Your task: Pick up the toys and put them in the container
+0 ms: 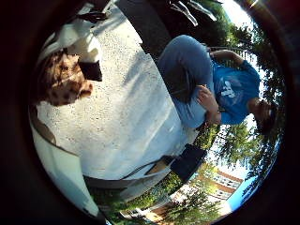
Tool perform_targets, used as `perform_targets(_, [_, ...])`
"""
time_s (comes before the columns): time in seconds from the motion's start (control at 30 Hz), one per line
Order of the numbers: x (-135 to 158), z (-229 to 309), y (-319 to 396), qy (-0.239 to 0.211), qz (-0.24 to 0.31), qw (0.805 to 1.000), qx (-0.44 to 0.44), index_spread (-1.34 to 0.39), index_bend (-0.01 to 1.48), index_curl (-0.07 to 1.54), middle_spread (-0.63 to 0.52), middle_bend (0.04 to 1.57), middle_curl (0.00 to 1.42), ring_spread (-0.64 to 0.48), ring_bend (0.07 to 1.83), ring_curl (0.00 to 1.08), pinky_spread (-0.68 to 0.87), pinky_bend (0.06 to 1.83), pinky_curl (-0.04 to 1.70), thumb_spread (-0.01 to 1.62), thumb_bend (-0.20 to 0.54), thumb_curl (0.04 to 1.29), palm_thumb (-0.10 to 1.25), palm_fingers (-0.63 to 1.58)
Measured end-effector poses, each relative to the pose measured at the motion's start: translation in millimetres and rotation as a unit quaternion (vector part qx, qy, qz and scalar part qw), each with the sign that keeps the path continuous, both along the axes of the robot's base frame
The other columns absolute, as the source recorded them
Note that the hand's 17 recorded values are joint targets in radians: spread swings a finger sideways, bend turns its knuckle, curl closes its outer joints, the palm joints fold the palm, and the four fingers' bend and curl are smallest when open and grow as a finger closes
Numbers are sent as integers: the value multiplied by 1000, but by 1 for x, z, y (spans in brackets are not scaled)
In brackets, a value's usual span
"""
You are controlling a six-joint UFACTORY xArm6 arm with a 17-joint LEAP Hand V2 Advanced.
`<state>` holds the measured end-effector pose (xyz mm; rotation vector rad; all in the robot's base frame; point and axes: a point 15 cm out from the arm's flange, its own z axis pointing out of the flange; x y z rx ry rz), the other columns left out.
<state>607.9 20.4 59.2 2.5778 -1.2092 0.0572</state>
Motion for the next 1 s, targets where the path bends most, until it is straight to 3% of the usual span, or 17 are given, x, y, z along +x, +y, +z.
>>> perform_targets(0.37, [-76, 145, 31, 73, -19, 993, 88, -1142, 695, 769, -282, 1247, 1121, -130, 1495, 869, 150, 1621, 764, 1194, -17, 582, 1016, 783])
perform_targets(0.53, [-106, 198, 73, 77, 10, 991, 110, -1178, 694, 901, -277, 1282, 1140, -130, 1535, 875, 138, 1647, 801, 1199, -16, 591, 1011, 741])
perform_targets(0.83, [-137, 221, 189, 74, 89, 982, 149, -1213, 666, 1122, -267, 1330, 1156, -128, 1598, 873, 126, 1675, 854, 1213, -21, 594, 964, 676])
perform_targets(1.0, [-135, 216, 255, 38, 127, 978, 158, -1216, 650, 1216, -262, 1354, 1159, -127, 1620, 870, 117, 1683, 878, 1219, -18, 591, 944, 648])
